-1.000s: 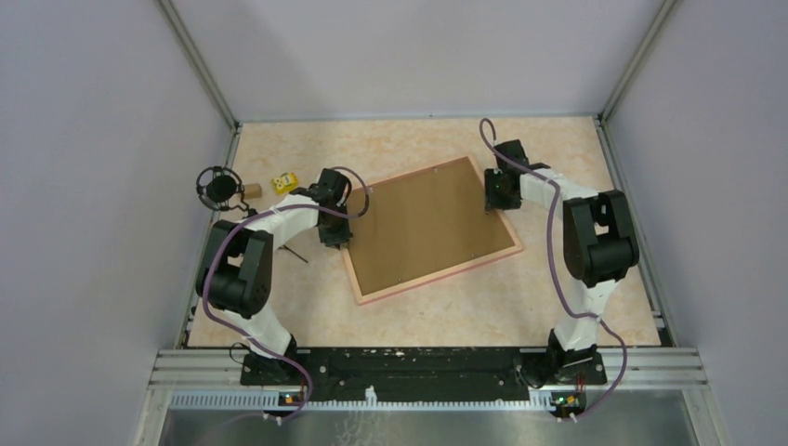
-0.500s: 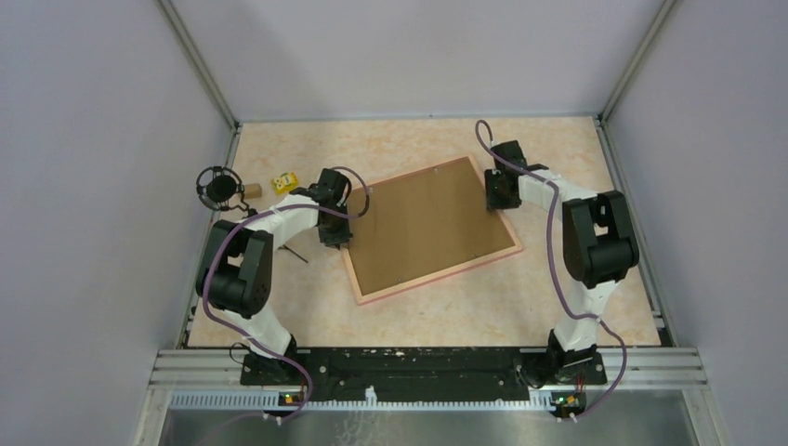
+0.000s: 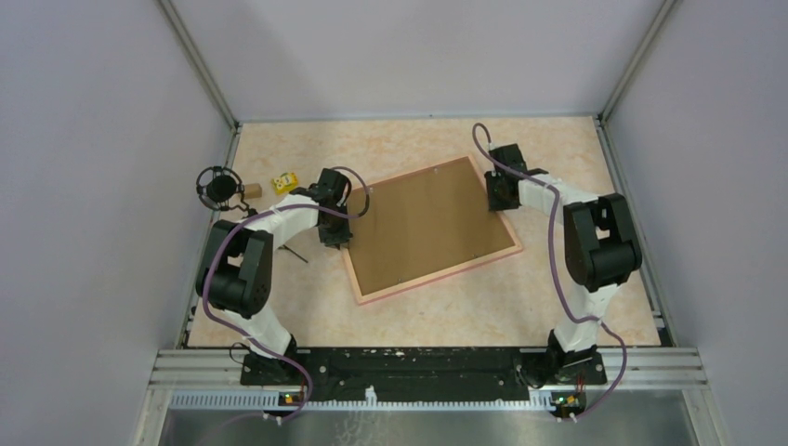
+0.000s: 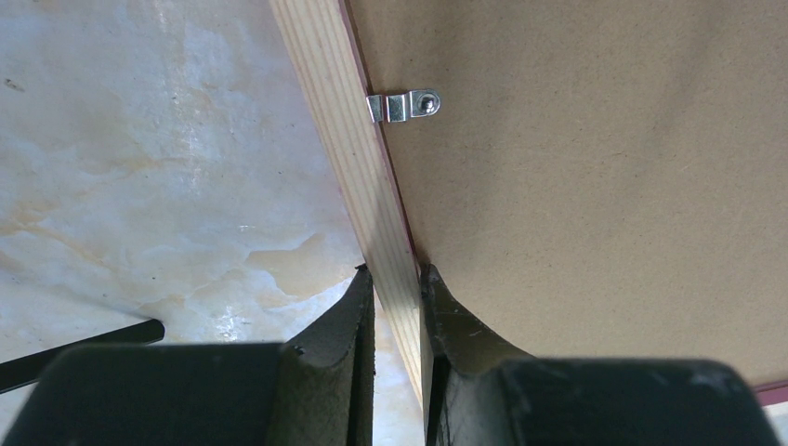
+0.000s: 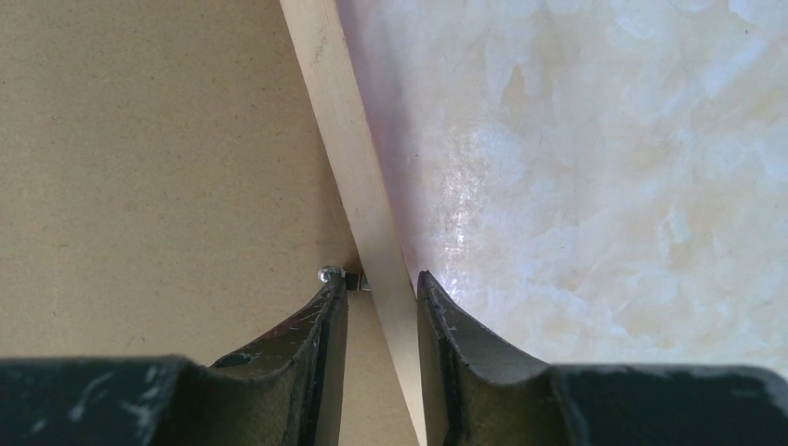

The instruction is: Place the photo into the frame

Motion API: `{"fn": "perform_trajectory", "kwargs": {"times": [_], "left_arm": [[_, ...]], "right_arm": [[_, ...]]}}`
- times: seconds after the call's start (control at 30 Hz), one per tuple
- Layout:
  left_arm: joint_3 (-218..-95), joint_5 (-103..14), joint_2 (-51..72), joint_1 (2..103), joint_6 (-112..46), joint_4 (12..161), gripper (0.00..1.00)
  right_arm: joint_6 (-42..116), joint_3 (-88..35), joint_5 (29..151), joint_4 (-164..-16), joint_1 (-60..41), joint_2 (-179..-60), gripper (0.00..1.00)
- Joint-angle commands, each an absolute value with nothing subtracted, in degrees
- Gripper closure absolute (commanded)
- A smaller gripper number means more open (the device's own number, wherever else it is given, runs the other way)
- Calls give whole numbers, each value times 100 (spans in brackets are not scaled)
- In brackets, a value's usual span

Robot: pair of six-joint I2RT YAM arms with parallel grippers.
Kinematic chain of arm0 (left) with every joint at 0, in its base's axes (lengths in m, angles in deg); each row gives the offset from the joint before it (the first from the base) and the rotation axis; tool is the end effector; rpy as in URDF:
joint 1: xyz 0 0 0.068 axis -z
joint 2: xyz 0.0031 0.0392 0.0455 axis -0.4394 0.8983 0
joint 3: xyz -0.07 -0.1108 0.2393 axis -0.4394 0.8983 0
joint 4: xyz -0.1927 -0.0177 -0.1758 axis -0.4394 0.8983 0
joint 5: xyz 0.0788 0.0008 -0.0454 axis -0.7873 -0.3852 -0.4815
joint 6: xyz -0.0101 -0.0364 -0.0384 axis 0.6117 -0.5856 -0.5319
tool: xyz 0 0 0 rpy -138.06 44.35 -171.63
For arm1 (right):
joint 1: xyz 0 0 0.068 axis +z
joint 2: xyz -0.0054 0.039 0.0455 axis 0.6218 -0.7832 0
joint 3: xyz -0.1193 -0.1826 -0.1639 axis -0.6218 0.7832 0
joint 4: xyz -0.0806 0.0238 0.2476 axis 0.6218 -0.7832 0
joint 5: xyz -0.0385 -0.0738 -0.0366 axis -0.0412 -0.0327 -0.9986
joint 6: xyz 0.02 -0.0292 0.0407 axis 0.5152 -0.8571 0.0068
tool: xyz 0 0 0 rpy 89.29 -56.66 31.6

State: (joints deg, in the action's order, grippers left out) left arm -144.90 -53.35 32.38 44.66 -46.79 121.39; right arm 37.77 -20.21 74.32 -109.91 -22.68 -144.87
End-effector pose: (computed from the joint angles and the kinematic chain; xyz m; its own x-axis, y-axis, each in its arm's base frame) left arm 0.3062 -0.1026 0.1725 -0.9393 -0.1432 -0.3116 -0.1045 0.9850 -0.1376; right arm 0.3716 0.0996 0.1734 -0.8308 -0.1017 -0.5472 -0.0885 0.9948 -0.0506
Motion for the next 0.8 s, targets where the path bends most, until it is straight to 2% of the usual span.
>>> {"fn": "perform_trajectory", "kwargs": {"times": [0.0,0.13,0.23,0.37,0.43,0.5,0.57,0.67,0.77], "left_arm": [[-14455,-5156,3522,4522,-4477,11799,100],[-14453,-5191,3498,4518,-4465,11799,100],[-14445,-5211,3474,4523,-4455,11807,100],[-14444,-5211,3425,4523,-4410,11799,100],[-14442,-5195,3401,4523,-4354,11780,100],[-14457,-5181,3388,4523,-4301,11781,100],[-14490,-5120,3363,4518,-4245,11792,99],[-14469,-4969,3219,4523,-4142,11744,92],[-14445,-4848,2997,4523,-4006,11705,79]], "right_arm": [[3704,-1740,7482,-11475,-2080,-14487,89],[3710,-1670,7442,-11300,-2082,-14458,90],[3711,-1652,7456,-11239,-2079,-14451,95],[3751,-1649,7521,-11281,-2087,-14308,93],[3780,-1601,7530,-11282,-2083,-14129,84],[3817,-1584,7472,-11331,-2083,-13933,68],[3866,-1589,7346,-11429,-2079,-13739,60],[3951,-1611,7048,-11643,-2078,-13400,47],[4077,-1532,6923,-11785,-2075,-13014,30]]}}
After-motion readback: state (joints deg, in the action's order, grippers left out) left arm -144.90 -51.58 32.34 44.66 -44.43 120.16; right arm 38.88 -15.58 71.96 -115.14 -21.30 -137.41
